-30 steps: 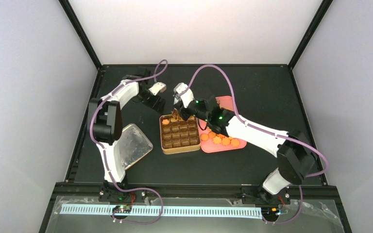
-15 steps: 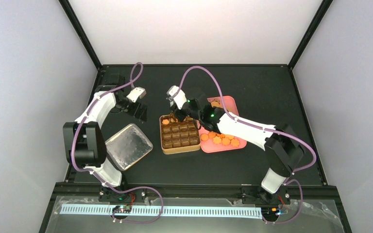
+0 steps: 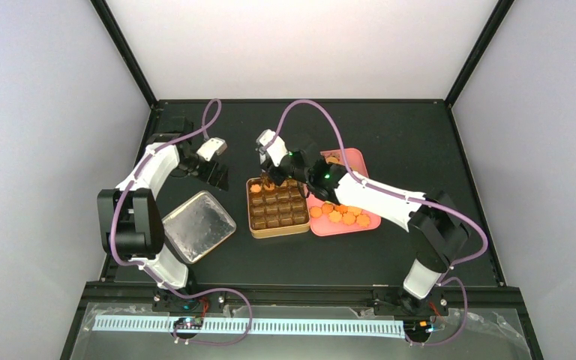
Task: Pack the cookies
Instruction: Place the fake cookies in the empty pocket of the box, then pick up the fake cookies from the plate.
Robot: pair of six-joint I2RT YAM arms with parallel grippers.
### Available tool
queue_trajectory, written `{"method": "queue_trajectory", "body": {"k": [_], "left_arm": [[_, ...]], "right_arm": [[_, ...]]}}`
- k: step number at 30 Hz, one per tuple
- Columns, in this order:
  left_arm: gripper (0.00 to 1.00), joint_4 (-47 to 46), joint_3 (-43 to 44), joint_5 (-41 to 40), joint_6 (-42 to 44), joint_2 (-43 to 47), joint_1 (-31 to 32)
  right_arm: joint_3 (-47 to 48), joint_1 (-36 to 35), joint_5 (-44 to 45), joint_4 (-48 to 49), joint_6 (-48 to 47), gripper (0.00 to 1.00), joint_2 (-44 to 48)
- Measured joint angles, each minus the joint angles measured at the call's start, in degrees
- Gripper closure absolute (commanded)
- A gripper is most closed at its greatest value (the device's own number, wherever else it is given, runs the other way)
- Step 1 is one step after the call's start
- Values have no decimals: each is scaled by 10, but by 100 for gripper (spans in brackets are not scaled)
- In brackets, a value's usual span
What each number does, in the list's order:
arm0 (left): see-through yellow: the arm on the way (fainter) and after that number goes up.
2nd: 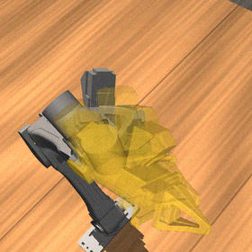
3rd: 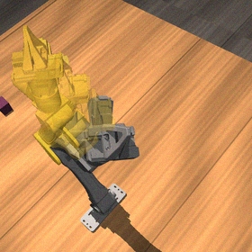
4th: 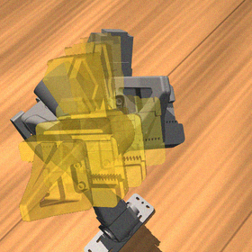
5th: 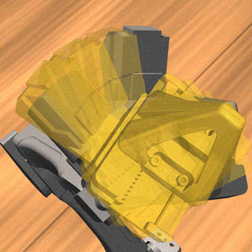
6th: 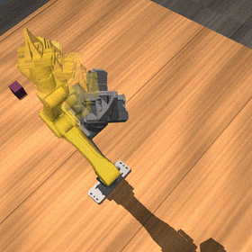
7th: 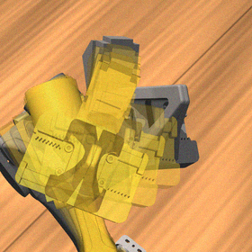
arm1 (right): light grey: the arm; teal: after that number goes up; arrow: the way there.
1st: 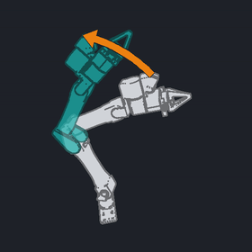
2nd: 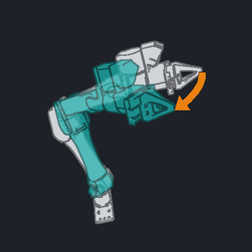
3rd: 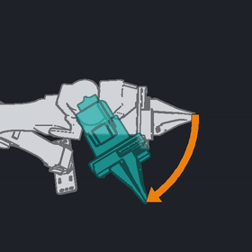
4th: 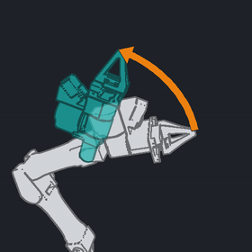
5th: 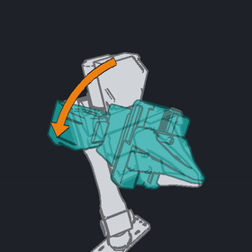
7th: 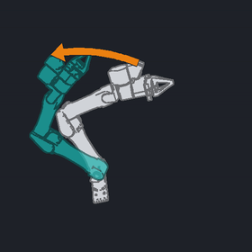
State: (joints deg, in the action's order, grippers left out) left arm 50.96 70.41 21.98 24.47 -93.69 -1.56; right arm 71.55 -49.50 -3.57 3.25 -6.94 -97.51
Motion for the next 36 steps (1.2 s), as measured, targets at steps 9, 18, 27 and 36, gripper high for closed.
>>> {"method": "queue_trajectory", "body": {"k": [9,18,27,36], "left_arm": [[1,0,0,6,0,0,-3],[1,0,0,10,0,0,-5],[1,0,0,15,-1,0,-6],[1,0,0,24,-1,9,-6]], "right_arm": [[-3,4,32,-7,4,73,33],[-99,70,75,0,28,73,164],[-217,104,115,-11,51,72,243],[-257,104,126,-24,63,69,256]]}}
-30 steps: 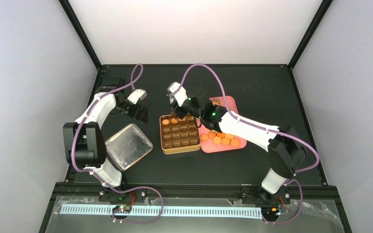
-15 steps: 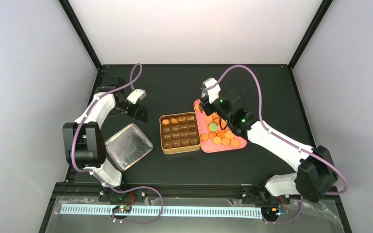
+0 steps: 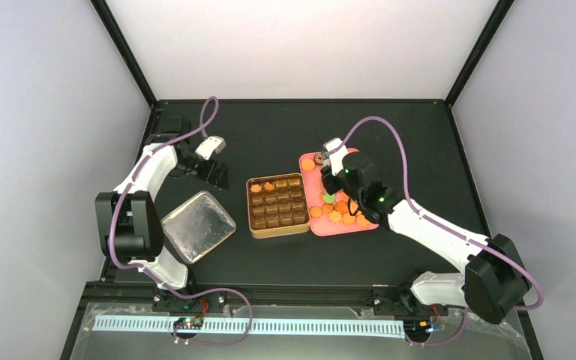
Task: Pack the cookies
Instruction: Pick up the fake cookies from the plate.
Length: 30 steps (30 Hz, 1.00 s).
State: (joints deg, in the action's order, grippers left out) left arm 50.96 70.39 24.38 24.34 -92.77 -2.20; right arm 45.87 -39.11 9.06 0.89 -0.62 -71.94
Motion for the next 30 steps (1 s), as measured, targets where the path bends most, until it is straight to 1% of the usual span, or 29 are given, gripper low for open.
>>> {"method": "queue_trajectory", "body": {"k": [9,22,26,30], "left_arm": [[1,0,0,5,0,8,0],[1,0,0,6,-5,9,0],[2,0,0,9,-5,9,0],[2,0,0,9,-5,9,0]], "right_arm": [[-1,0,-3,1,7,68,-3],[-4,0,-6,9,8,69,-37],[-4,0,-3,13,8,74,-38],[-4,0,1,16,8,84,-34]]}}
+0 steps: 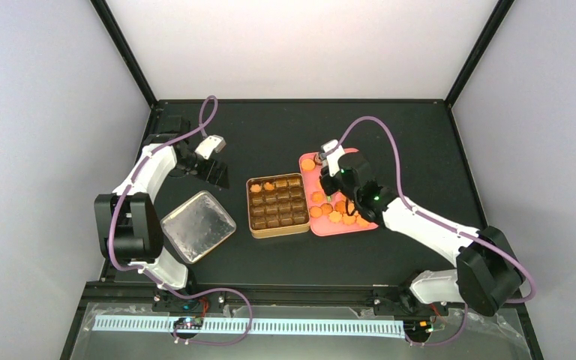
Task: Pack the cookies
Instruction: Pick up the fake cookies from the plate, then place the fake cookies in the empty pocket of the box.
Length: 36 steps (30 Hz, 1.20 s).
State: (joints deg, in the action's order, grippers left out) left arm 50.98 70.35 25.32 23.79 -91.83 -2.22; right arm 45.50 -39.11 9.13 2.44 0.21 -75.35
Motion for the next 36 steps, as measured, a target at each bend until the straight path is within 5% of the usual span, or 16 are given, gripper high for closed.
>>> {"method": "queue_trajectory", "body": {"k": [8,22,36], "left_arm": [[2,0,0,1,0,0,0],[2,0,0,1,0,0,-1],[2,2,0,1,0,0,-8]], "right_arm": [[2,0,12,-10,1,98,13],[115,-4,-54,-28,-3,99,27],[233,-48,-189,-12,-55,99,-149]]}}
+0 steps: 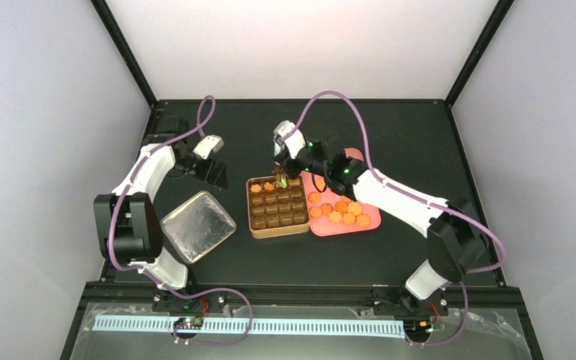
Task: Pack the cookies
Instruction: Place the fake cookies in the empty pocket of the box.
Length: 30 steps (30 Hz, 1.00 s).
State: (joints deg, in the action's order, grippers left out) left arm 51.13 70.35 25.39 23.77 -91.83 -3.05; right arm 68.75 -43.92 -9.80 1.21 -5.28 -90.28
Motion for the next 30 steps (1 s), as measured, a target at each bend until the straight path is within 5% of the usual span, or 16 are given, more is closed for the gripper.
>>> {"method": "queue_trajectory", "body": {"k": [18,30], "left_arm": [[2,-1,-3,5,0,0,-5],[2,0,-9,8,0,0,-5]], "right_arm": [[6,-1,-10,8,-63,99,-36],[7,-1,-14,13,-63,75,-53]]}}
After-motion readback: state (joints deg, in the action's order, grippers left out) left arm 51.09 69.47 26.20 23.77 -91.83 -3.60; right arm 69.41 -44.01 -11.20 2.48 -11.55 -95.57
